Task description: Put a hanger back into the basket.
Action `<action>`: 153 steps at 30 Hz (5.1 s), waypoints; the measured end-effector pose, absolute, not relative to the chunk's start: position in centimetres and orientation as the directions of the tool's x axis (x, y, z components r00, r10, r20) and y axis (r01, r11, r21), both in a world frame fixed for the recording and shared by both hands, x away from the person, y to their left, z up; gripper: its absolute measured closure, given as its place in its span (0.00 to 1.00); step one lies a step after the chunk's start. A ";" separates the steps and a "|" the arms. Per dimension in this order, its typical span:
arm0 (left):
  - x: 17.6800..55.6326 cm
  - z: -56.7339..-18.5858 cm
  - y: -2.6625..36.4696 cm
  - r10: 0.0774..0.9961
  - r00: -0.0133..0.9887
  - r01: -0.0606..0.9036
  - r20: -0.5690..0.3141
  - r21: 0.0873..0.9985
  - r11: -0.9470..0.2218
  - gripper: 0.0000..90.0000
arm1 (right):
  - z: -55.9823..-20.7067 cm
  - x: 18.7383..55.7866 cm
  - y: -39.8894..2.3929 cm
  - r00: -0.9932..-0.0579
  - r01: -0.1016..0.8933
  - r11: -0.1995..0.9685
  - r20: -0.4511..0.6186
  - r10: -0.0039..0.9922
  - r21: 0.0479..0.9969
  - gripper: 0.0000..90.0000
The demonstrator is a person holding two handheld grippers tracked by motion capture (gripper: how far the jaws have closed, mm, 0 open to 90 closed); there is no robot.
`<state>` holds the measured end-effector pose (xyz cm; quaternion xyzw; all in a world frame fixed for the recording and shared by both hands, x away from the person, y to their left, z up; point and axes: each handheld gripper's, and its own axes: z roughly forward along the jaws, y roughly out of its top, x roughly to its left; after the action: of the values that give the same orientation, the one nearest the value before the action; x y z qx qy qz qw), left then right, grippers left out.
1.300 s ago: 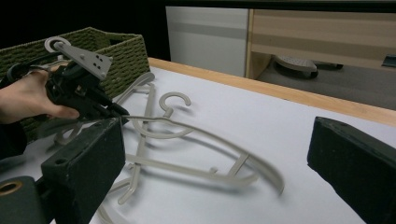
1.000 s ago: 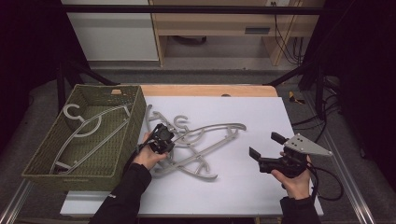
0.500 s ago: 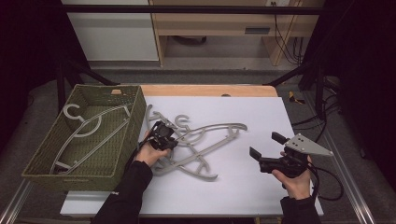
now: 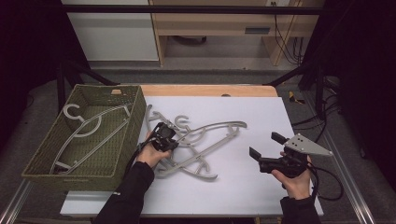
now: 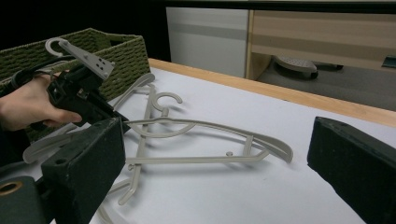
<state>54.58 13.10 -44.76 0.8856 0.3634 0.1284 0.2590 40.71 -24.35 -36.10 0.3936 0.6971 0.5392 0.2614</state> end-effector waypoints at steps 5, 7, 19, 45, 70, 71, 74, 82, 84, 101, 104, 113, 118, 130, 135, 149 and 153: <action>54.2 -44.1 13.3 0.713 0.701 0.571 -0.002 0.601 -0.559 0.91 | -36.1 40.7 -24.5 -0.552 0.265 0.105 0.062 0.832 0.958 0.05; 54.0 -43.7 13.3 0.726 0.688 0.573 -0.013 0.625 -0.531 0.91 | -36.1 40.7 -24.5 -0.552 0.263 0.105 0.060 0.832 0.959 0.05; 51.7 -39.5 13.4 0.721 0.692 0.507 0.016 0.700 -0.503 0.91 | -36.1 40.7 -24.5 -0.550 0.264 0.102 0.063 0.833 0.959 0.05; 48.9 -28.7 20.2 0.759 0.623 0.400 0.190 0.756 -0.517 0.91 | -36.0 40.6 -24.9 -0.543 0.260 0.095 0.064 0.837 0.961 0.05; 51.7 -27.5 31.3 0.834 0.518 0.464 0.193 0.755 -0.463 0.91 | -36.4 40.9 -24.5 -0.543 0.276 0.105 0.064 0.837 0.955 0.05; 51.8 -27.6 31.6 0.833 0.517 0.460 0.194 0.758 -0.462 0.91 | -36.4 40.9 -24.5 -0.543 0.277 0.105 0.065 0.837 0.955 0.05; 51.9 -27.7 32.7 0.832 0.517 0.460 0.203 0.753 -0.470 0.91 | -36.4 41.0 -24.6 -0.544 0.275 0.104 0.066 0.837 0.956 0.05; 51.8 -28.6 35.6 0.842 0.498 0.460 0.207 0.760 -0.459 0.91 | -36.5 41.0 -24.5 -0.541 0.280 0.107 0.065 0.839 0.954 0.05; 51.6 -28.8 36.3 0.839 0.500 0.455 0.214 0.760 -0.464 0.91 | -36.5 41.1 -24.5 -0.541 0.279 0.110 0.061 0.839 0.954 0.05; 51.2 -31.0 41.1 0.849 0.462 0.460 0.257 0.749 -0.476 0.91 | -36.6 41.1 -24.3 -0.541 0.282 0.113 0.061 0.839 0.953 0.05; 51.0 -31.5 41.7 0.851 0.455 0.458 0.263 0.751 -0.476 0.91 | -36.6 41.1 -24.4 -0.540 0.281 0.110 0.062 0.839 0.953 0.05; 50.5 -32.2 43.3 0.859 0.421 0.471 0.293 0.739 -0.483 0.91 | -36.6 41.1 -24.3 -0.543 0.285 0.114 0.063 0.837 0.952 0.05; 50.6 -32.5 43.7 0.854 0.409 0.470 0.322 0.728 -0.499 0.91 | -36.6 41.2 -24.3 -0.541 0.286 0.115 0.061 0.839 0.951 0.05; 50.4 -32.7 45.1 0.863 0.404 0.464 0.304 0.745 -0.480 0.91 | -36.8 41.3 -24.4 -0.540 0.291 0.115 0.064 0.839 0.950 0.05; 50.1 -32.8 45.8 0.864 0.391 0.471 0.316 0.738 -0.483 0.91 | -36.7 41.3 -24.4 -0.539 0.283 0.116 0.058 0.841 0.952 0.05; 49.9 -33.4 46.7 0.856 0.377 0.488 0.353 0.710 -0.508 0.91 | -36.7 41.3 -24.5 -0.534 0.289 0.111 0.064 0.843 0.951 0.05; 50.0 -33.5 46.5 0.854 0.368 0.487 0.368 0.706 -0.514 0.91 | -36.7 41.3 -24.5 -0.536 0.289 0.112 0.064 0.842 0.951 0.05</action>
<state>50.01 46.52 -33.46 0.7886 0.4251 0.3677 0.2492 41.33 -24.50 -36.70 0.4047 0.6985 0.5293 0.2609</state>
